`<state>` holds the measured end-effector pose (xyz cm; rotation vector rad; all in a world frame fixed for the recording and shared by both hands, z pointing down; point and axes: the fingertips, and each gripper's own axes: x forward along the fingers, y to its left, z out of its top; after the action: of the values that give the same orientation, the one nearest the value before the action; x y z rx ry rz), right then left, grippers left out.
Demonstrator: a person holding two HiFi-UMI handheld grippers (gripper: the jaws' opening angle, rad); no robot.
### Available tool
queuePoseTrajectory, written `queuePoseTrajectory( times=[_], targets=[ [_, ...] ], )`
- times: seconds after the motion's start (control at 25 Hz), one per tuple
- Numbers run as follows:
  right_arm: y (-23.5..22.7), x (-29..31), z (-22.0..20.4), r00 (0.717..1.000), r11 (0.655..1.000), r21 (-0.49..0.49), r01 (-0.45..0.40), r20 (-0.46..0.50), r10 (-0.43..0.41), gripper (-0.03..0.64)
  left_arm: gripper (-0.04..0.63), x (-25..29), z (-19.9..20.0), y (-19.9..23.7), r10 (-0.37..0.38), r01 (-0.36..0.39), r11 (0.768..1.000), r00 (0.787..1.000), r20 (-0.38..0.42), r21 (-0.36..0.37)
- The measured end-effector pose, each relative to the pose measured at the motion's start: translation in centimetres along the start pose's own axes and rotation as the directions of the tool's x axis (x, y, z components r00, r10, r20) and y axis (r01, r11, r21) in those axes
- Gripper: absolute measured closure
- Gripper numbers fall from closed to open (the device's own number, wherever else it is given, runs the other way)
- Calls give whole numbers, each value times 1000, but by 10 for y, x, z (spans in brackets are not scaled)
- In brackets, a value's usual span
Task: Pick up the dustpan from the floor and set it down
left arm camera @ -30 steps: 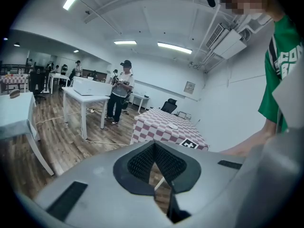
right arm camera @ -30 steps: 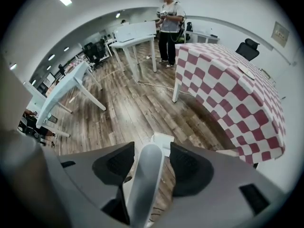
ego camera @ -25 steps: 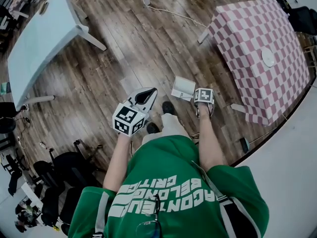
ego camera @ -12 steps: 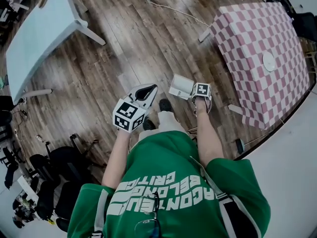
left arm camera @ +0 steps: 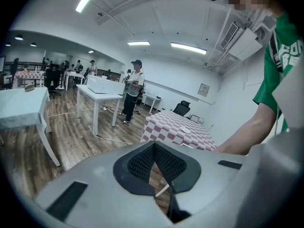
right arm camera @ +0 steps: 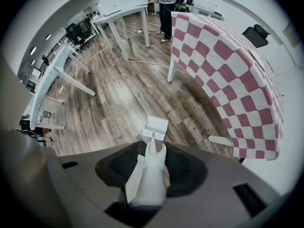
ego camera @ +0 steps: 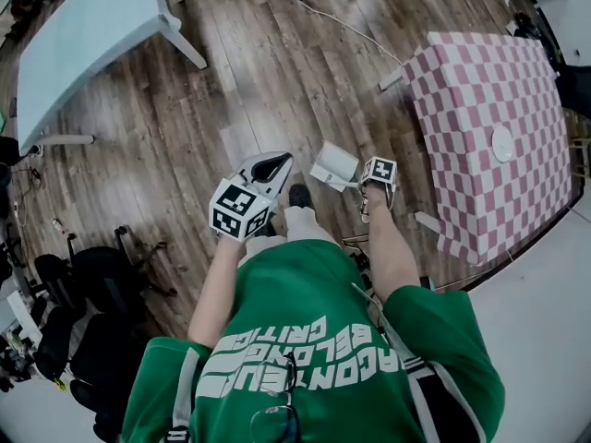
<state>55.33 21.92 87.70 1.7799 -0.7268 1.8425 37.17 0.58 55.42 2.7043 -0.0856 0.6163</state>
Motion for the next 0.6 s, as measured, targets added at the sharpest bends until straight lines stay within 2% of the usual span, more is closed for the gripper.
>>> queuePoseTrajectory(
  times=[0.2,0.32,0.48,0.6],
  targets=[
    [-13,1,-3,997,996,-28,81,-8,-81,483,603,-10,3,5,68,-68,998,997,27,-15],
    [-21,-4,-9,994,993,-41,109,-16,-109,489,603,-24,5,10,119,-118,993,992,42,-18],
    [-15,-16,-6,990,979,-144,143,14,-142,494,603,-46,3,23,179,-176,983,982,63,-45],
    [-5,-23,-5,991,964,-228,136,39,-131,495,603,-59,-2,29,209,-205,977,975,74,-61]
  ],
)
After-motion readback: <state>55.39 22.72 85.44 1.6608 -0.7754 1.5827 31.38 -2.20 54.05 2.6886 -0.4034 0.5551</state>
